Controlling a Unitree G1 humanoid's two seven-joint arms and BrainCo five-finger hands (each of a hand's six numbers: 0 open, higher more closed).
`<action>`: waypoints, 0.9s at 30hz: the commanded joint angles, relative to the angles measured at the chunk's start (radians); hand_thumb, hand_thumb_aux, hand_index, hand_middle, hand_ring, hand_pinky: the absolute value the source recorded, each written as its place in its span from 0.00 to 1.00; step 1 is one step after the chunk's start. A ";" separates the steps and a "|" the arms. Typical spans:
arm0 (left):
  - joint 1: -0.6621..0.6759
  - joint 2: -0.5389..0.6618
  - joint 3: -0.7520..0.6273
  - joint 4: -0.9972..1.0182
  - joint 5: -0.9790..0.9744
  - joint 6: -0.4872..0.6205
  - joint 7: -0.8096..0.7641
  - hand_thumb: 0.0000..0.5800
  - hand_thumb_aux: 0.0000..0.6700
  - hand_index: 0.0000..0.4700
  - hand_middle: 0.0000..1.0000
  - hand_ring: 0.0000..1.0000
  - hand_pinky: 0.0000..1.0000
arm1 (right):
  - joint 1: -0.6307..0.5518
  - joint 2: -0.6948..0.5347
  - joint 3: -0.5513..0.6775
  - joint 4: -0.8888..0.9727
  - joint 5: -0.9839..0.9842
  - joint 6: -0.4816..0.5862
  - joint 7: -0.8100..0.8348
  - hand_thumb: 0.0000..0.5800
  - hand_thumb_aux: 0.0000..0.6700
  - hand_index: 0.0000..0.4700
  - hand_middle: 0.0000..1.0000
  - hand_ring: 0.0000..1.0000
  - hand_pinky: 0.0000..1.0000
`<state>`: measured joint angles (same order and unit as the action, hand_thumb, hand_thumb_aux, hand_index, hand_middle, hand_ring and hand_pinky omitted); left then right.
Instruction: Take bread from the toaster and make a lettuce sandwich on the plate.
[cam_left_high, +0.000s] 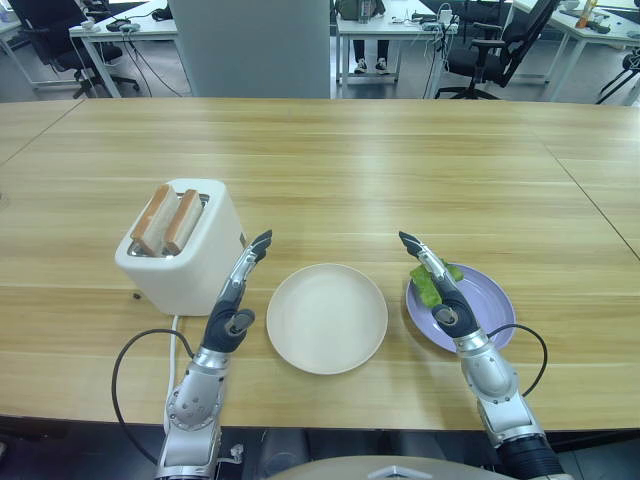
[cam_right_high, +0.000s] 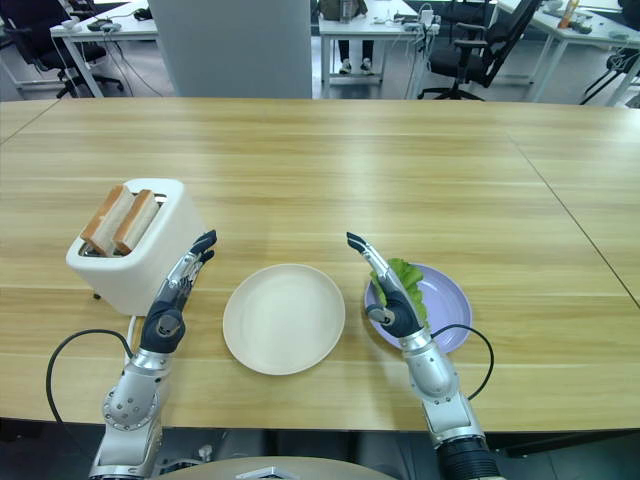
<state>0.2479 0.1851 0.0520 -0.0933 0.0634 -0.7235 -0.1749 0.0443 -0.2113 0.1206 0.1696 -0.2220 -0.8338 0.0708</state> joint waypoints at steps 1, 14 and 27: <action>0.001 0.007 -0.003 0.019 0.014 0.003 0.007 0.00 0.00 0.00 0.00 0.00 0.00 | -0.001 -0.004 -0.004 0.011 -0.010 0.014 -0.002 0.00 0.00 0.00 0.00 0.00 0.00; -0.005 -0.004 0.119 -0.134 0.017 0.138 0.116 0.00 0.00 0.00 0.00 0.00 0.00 | -0.004 0.005 -0.007 0.022 -0.012 0.016 -0.016 0.00 0.00 0.00 0.00 0.00 0.00; -0.387 0.499 0.382 -0.287 0.644 0.730 0.067 0.00 0.00 0.00 0.00 0.00 0.00 | -0.001 0.003 -0.013 0.028 -0.013 0.019 -0.038 0.00 0.00 0.00 0.00 0.00 0.00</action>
<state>-0.1321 0.6435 0.4736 -0.4648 0.6146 -0.0570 -0.0749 0.0427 -0.2059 0.1171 0.1884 -0.2233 -0.8252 0.0386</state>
